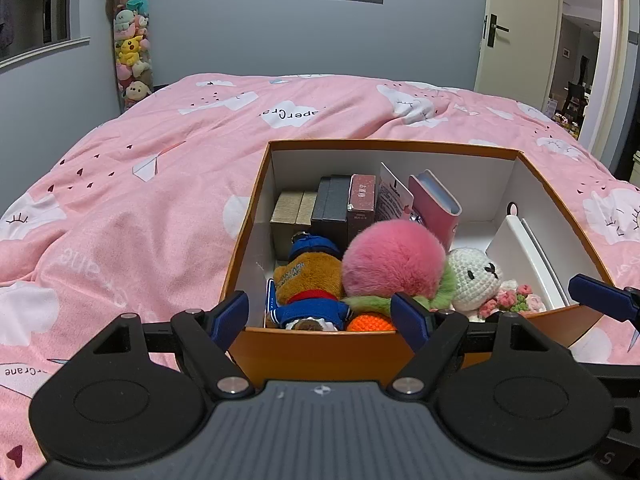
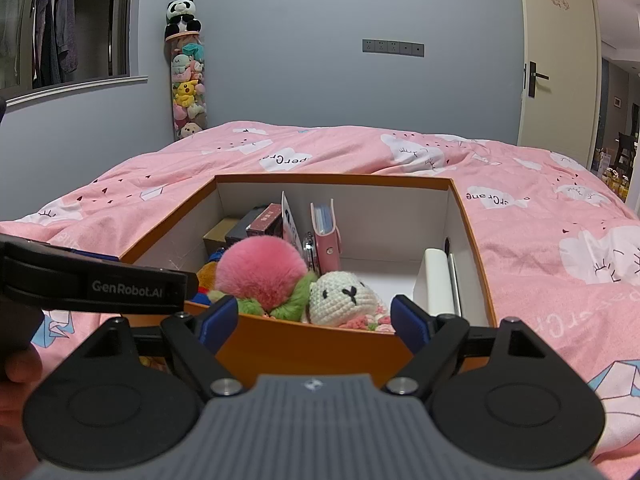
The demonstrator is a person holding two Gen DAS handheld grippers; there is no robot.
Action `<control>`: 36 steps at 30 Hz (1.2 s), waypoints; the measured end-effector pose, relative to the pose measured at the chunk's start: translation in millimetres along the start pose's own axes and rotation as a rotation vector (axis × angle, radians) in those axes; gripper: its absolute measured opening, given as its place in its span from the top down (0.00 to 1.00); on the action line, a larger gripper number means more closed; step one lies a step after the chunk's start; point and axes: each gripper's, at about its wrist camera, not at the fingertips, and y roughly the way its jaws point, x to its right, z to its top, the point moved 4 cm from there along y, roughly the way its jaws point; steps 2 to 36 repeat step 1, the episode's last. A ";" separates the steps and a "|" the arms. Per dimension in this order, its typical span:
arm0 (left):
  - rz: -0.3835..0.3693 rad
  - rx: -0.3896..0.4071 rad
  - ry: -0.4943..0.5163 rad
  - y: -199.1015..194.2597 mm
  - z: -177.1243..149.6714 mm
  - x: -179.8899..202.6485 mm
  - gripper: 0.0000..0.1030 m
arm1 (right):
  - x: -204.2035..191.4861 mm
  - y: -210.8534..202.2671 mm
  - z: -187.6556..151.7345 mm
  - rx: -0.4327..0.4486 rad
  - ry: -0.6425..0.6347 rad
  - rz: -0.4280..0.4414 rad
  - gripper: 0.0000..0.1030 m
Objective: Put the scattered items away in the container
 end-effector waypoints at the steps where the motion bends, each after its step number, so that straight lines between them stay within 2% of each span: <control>1: 0.000 0.000 0.001 0.0 0.0 0.0 0.11 | 0.0 0.0 0.0 0.000 0.000 0.000 0.18; 36: 0.000 0.000 0.001 0.0 0.0 0.0 0.11 | 0.0 0.0 0.0 0.000 0.000 0.000 0.18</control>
